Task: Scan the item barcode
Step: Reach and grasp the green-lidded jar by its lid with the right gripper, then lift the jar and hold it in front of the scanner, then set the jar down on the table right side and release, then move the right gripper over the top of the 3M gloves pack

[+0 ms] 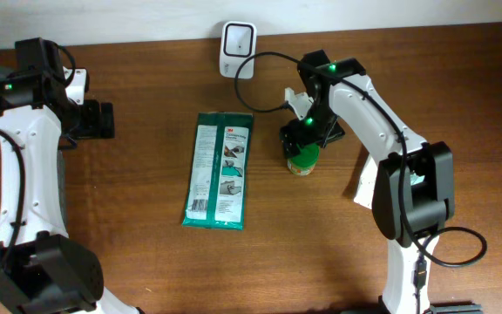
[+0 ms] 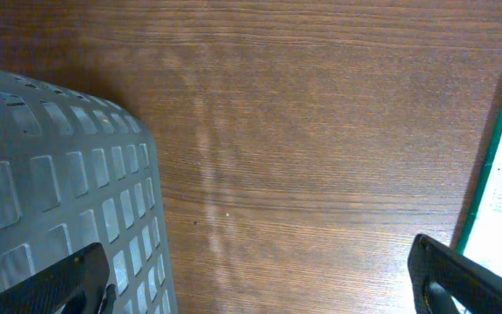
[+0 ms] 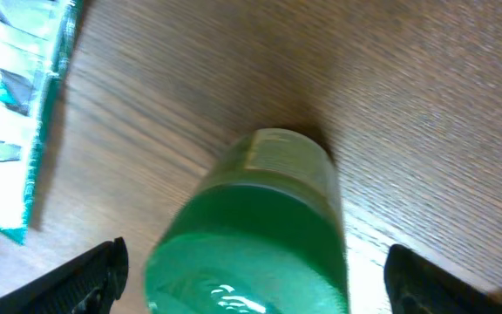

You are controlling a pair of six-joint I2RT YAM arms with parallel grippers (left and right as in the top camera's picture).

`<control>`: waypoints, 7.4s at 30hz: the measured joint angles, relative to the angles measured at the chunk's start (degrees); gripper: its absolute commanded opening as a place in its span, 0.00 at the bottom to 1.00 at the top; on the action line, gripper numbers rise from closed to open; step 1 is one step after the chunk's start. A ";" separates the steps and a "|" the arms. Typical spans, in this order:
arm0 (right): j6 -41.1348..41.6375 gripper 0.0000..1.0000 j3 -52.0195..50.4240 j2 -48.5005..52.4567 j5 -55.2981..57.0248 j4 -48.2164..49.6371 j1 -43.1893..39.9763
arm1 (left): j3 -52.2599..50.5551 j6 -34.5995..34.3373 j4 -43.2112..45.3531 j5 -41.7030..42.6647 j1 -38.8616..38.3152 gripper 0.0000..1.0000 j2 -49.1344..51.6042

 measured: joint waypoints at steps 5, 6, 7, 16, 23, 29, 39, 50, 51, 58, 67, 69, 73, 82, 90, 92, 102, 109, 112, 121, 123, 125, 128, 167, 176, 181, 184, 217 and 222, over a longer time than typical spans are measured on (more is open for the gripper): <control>1.22 0.80 -1.57 0.00 2.75 1.55 0.59 | 0.00 0.02 0.02 0.00 0.00 0.99 0.00; 1.51 0.79 -1.60 0.00 3.17 1.66 0.76 | 0.00 0.02 0.04 0.00 0.00 0.99 0.00; 2.21 0.78 -1.60 0.00 3.89 2.45 1.01 | 0.00 0.00 0.02 0.00 0.00 0.99 0.00; 5.79 0.79 -4.04 0.00 6.23 3.15 1.18 | 0.00 0.00 0.02 0.00 0.00 0.99 0.00; 6.10 0.63 -5.05 0.04 6.47 3.19 1.18 | 0.00 0.00 0.02 0.00 0.00 0.99 0.00; 6.16 0.62 -3.39 0.20 6.10 0.92 1.18 | 0.00 0.02 0.02 0.00 0.00 0.99 0.00; -5.44 0.58 15.21 0.22 -27.56 -14.08 1.18 | 0.00 0.00 0.04 0.02 0.00 1.00 0.00; -10.08 0.60 30.64 -0.26 -53.02 -25.79 0.24 | 0.00 0.00 0.02 0.00 0.00 0.99 0.00; -10.03 0.60 30.64 -0.46 -53.79 -25.79 0.02 | 0.00 0.00 0.02 0.00 0.00 0.99 0.00; -9.62 0.59 30.69 -5.16 -56.35 -25.79 -1.20 | 0.00 0.02 0.02 0.00 0.00 0.99 0.00; -4.55 0.59 30.80 -5.44 -16.22 -8.24 7.06 | 0.00 0.00 0.02 0.00 0.00 0.99 0.00; -3.69 0.59 30.80 -3.43 -3.19 -1.22 10.45 | 0.00 0.00 0.02 0.02 0.00 0.99 0.00; -2.99 0.59 30.77 2.16 12.76 11.69 11.93 | 0.00 0.00 0.02 0.00 0.00 0.99 0.00; -20.98 0.59 30.75 13.70 23.80 45.44 9.33 | 0.00 0.02 0.02 0.02 0.00 0.99 0.00; -43.78 0.55 30.69 24.74 24.22 58.21 9.35 | 0.00 0.02 0.04 0.00 0.00 1.00 0.00; -45.07 0.55 30.69 25.07 24.26 59.04 9.35 | 0.00 0.00 0.00 0.00 0.00 0.99 0.00; -42.32 0.56 30.69 24.74 24.87 58.18 9.46 | 0.00 0.02 0.02 0.00 0.00 0.99 0.00; -28.96 0.56 30.62 13.05 24.35 37.62 9.55 | 0.00 0.02 0.07 0.00 0.00 0.99 0.00; -21.11 0.56 31.01 3.78 21.00 20.20 9.57 | 0.00 0.02 0.07 0.00 0.00 0.99 0.00; -0.35 0.56 30.14 -0.81 14.14 -20.24 9.14 | 0.00 0.00 0.02 0.00 0.00 0.99 0.00; 1.60 0.56 26.60 -0.13 12.44 -20.28 8.37 | 0.00 0.02 0.02 0.02 0.00 0.99 0.00; 2.97 0.56 21.86 0.09 11.61 -19.89 7.08 | 0.00 0.02 0.02 0.00 0.00 1.00 0.00; 4.74 0.56 14.10 0.31 11.17 -18.10 3.74 | 0.00 0.00 0.00 0.00 0.00 0.99 0.00; 7.91 0.98 26.08 0.70 -4.66 -19.54 -7.89 | 0.00 0.00 0.00 0.00 0.00 0.99 0.00; 9.84 0.68 15.02 0.70 -19.17 -3.93 4.15 | 0.00 0.02 0.02 0.02 0.00 0.99 0.00; 12.66 0.68 5.44 0.85 -19.52 2.47 9.33 | 0.00 0.00 0.00 0.00 0.00 0.99 0.00; 13.55 0.68 3.61 0.85 -19.54 3.30 10.32 | 0.00 0.02 0.02 0.00 0.00 0.99 0.00; 9.25 0.70 3.13 0.85 -19.21 0.72 2.97 | 0.00 0.00 0.04 0.00 0.00 0.99 0.00; 14.21 0.70 2.91 0.85 -19.61 10.27 3.10 | 0.00 0.00 0.02 0.00 0.00 0.99 0.00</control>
